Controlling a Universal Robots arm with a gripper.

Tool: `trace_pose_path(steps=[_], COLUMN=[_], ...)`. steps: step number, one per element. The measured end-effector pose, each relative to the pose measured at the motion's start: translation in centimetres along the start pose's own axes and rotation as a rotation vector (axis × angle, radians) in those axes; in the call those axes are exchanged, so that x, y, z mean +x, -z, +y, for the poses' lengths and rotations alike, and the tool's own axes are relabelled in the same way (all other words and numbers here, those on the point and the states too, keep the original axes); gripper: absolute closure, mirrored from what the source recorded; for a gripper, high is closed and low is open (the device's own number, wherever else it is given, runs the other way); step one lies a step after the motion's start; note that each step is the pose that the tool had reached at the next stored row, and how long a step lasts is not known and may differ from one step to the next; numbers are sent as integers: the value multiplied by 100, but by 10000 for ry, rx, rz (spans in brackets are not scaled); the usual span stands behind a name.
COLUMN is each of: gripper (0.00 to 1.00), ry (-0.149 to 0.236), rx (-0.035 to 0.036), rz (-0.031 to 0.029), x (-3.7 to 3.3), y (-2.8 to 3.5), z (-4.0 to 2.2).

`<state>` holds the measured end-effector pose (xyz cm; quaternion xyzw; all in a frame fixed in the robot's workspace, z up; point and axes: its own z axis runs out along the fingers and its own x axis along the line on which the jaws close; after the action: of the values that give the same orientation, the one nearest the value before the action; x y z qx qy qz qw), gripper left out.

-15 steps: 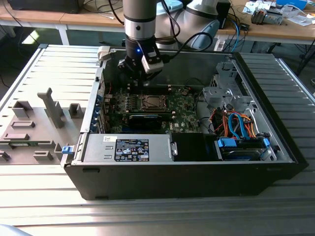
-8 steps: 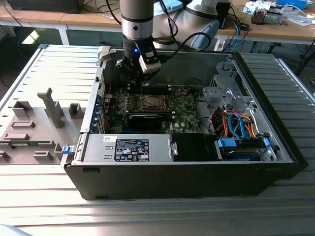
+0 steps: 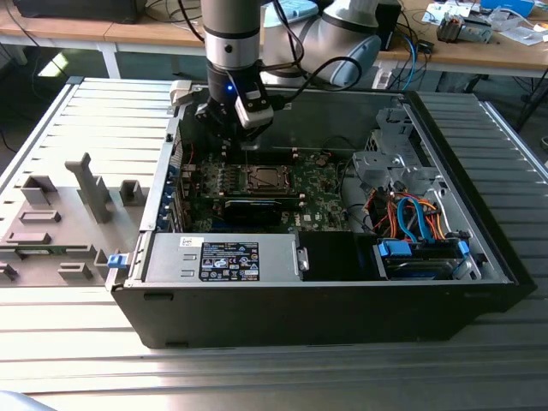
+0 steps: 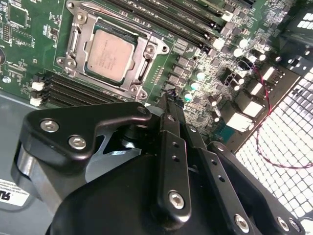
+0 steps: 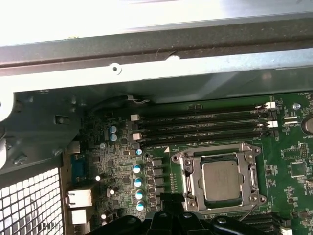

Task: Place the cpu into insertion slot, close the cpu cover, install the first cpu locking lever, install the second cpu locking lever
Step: 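Install the first cpu locking lever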

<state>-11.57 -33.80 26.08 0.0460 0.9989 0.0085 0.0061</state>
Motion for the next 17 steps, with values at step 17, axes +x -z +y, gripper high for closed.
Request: trace_pose_path(steps=[17], gripper=[89], ry=[1], rx=[-1], rz=[-1], x=[165], y=[2], z=[-41])
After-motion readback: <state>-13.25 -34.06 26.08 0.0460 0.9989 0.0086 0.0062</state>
